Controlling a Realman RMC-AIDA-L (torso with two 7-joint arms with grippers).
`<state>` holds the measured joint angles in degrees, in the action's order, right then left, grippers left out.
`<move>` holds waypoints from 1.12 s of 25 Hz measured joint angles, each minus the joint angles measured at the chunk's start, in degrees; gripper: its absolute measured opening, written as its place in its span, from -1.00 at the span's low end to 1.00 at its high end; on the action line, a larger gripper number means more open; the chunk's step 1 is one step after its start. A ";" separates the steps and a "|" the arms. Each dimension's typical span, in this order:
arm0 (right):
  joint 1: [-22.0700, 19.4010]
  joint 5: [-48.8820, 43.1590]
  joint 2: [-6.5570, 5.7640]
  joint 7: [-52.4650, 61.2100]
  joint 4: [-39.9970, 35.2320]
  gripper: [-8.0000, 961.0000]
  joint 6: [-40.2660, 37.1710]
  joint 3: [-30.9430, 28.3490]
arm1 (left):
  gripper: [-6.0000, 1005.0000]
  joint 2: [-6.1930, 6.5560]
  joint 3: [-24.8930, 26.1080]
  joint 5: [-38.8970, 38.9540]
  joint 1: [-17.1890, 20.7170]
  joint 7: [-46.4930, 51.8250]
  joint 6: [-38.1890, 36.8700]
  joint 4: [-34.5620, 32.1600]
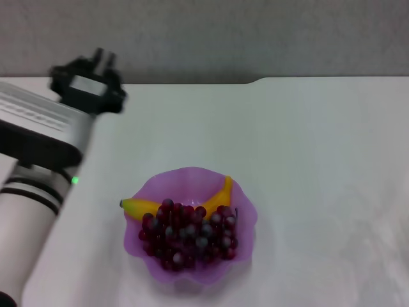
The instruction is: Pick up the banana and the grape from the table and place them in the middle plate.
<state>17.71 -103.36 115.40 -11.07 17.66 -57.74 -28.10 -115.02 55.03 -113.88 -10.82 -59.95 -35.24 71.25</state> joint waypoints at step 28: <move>0.27 0.09 0.00 2.54 -2.84 -0.94 -0.22 -0.73 | -0.97 0.11 16.06 -45.54 -8.35 76.62 -33.71 -61.23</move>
<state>17.98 -103.27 115.40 -8.54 14.82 -57.96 -28.83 -114.90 71.09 -159.42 -19.17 16.67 -68.95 10.02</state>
